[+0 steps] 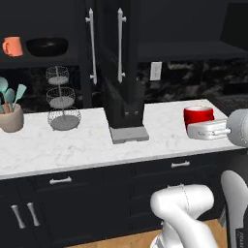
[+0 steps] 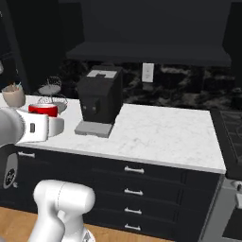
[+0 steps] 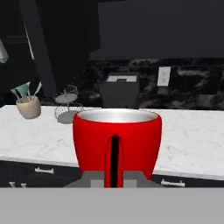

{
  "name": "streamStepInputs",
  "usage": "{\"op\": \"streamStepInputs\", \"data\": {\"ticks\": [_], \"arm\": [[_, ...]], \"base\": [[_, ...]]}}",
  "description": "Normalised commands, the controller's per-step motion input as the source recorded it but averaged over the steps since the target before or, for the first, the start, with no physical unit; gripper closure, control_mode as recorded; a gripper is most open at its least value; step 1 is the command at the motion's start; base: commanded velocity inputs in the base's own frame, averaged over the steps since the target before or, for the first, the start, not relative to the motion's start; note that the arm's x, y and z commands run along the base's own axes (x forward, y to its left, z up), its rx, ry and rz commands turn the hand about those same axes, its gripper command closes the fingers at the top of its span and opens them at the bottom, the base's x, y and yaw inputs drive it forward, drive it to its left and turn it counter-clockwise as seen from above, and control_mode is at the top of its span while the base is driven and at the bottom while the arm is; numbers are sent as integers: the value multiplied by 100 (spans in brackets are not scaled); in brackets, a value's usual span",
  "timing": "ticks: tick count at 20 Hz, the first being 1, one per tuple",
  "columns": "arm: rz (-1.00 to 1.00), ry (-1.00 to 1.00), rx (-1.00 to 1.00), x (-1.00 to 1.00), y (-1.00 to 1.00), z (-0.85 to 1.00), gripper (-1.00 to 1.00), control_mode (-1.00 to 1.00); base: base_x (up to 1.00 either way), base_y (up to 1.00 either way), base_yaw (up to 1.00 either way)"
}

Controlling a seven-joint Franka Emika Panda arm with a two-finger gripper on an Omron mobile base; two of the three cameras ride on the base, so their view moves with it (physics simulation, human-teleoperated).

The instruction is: Gather all objects into one cabinet and sort the glasses and bowls to opposite sides.

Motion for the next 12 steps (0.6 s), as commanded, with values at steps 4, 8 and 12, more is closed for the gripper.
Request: {"op": "streamStepInputs", "data": {"ticks": [4, 8, 12], "arm": [[0, 0, 0, 0, 0, 0, 100, 100], [0, 0, 0, 0, 0, 0, 100, 100], [0, 0, 0, 0, 0, 0, 100, 100]], "base": [[-6, 100, 0], [0, 100, 0], [-6, 100, -3]]}}
